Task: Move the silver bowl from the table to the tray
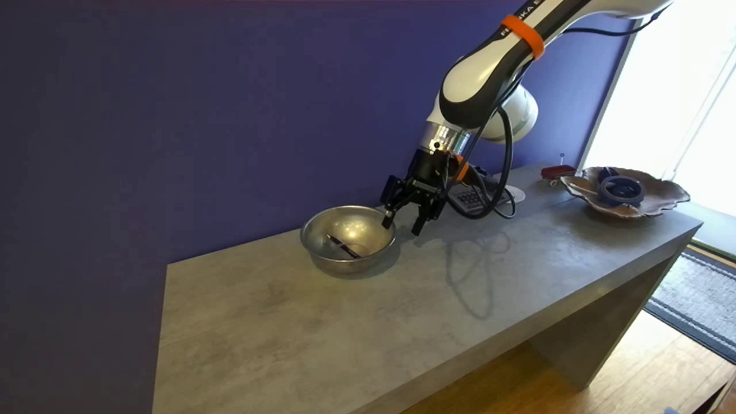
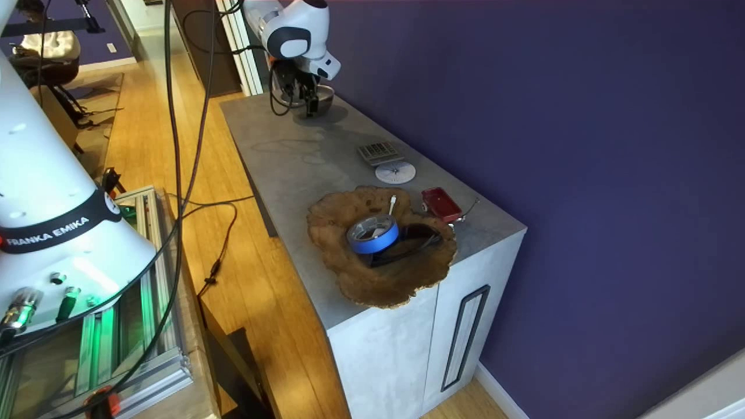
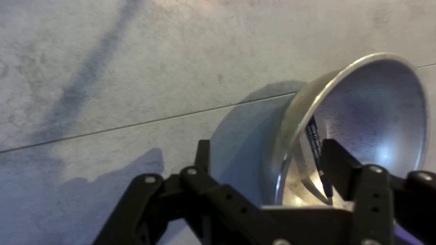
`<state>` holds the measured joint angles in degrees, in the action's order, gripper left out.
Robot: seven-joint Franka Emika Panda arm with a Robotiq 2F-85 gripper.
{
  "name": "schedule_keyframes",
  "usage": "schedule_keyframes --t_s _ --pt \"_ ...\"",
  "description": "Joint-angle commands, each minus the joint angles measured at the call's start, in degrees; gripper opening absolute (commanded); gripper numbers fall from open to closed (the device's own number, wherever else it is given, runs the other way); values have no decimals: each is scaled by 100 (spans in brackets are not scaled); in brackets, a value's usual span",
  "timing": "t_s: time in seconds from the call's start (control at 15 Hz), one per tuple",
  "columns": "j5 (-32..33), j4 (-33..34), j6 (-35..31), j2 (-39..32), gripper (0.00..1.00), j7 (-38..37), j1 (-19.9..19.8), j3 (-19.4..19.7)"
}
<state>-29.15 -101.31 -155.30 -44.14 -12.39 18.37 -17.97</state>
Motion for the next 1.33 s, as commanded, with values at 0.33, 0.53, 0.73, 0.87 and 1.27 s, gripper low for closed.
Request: schedule_keyframes --t_s 0.33,0.53,0.73,0.87,1.27 --pt "471 338 232 -66 17 -723 319 186" --pt "488 331 244 -71 0 -787 307 191" --pt "485 305 220 -42 2 -847 302 216" --pt "439 191 163 75 2 -813 239 182" --pt "-431 -1111 364 1141 2 442 -1006 -899"
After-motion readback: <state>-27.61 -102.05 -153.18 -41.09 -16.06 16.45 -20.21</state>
